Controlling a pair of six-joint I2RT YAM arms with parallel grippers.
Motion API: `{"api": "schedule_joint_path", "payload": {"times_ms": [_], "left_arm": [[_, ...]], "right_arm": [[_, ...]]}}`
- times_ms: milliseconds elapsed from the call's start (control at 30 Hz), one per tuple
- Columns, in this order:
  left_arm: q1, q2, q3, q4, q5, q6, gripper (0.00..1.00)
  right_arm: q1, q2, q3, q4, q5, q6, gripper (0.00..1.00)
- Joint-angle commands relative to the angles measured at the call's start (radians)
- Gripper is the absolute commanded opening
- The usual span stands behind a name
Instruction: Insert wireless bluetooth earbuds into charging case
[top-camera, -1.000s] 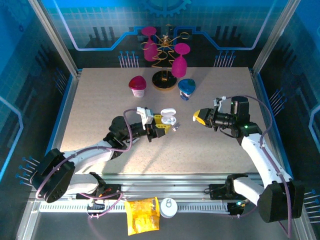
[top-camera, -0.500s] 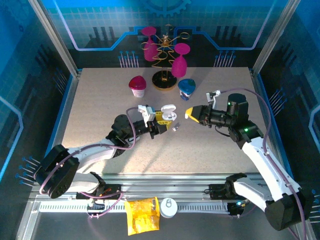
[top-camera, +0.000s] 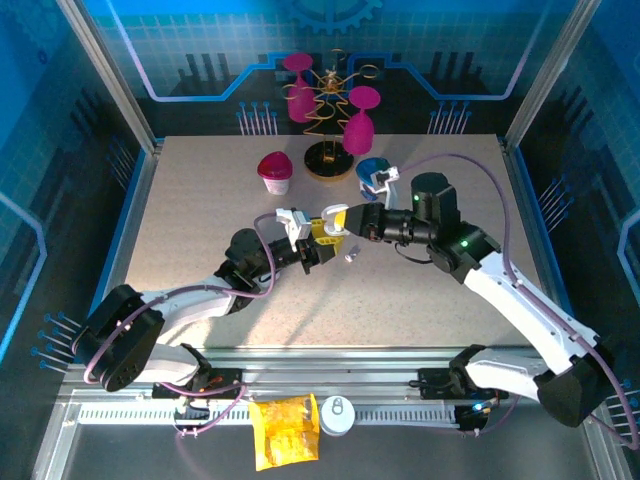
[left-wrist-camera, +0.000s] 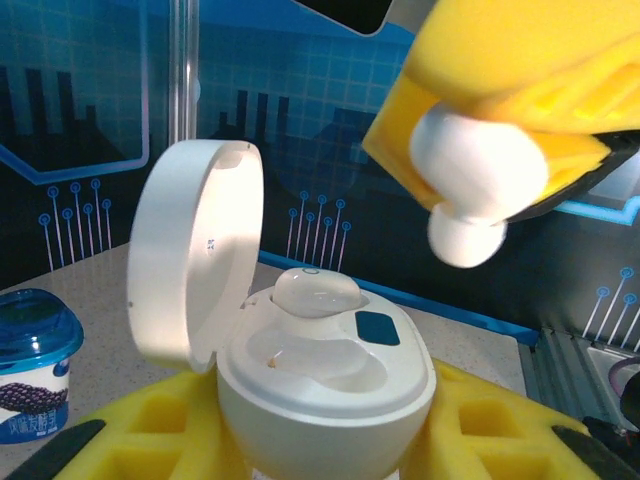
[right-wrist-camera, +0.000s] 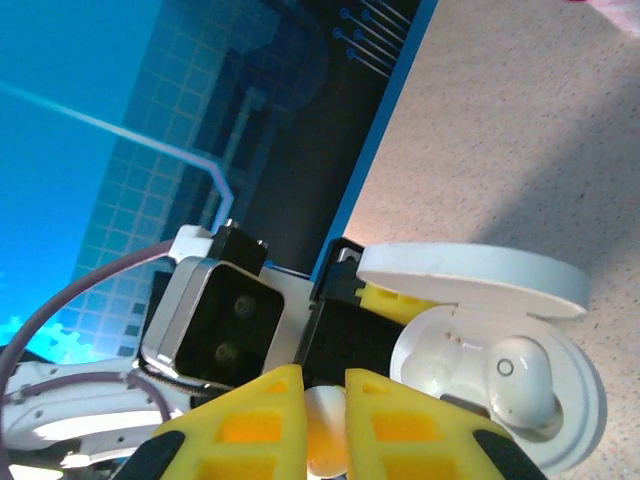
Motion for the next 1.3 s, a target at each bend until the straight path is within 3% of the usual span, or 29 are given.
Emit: {"api": "schedule_joint_path", "payload": {"times_ms": [0,467,1033,1267], "left_arm": [[0.0,-0.027,0.014,0.051,-0.027,0.026,0.25],[-0.001,-0.054,0.006,0.033,-0.063,0.037,0.25],[0.001,-0.062,0.004,0.023,-0.069,0.045,0.25],[0.001,-0.07,0.005,0.014,-0.069,0.047,0.25]], "right_arm": [[0.023,0.025,0.047,-0.026,0.072,-0.062,0.11],[0.094,0.096,0.112,-0.126,0.197,-0.148,0.12],[0.114,0.135,0.099,-0.108,0.237,-0.145,0.16],[0.114,0.118,0.097,-0.127,0.273,-0.152,0.28]]}}
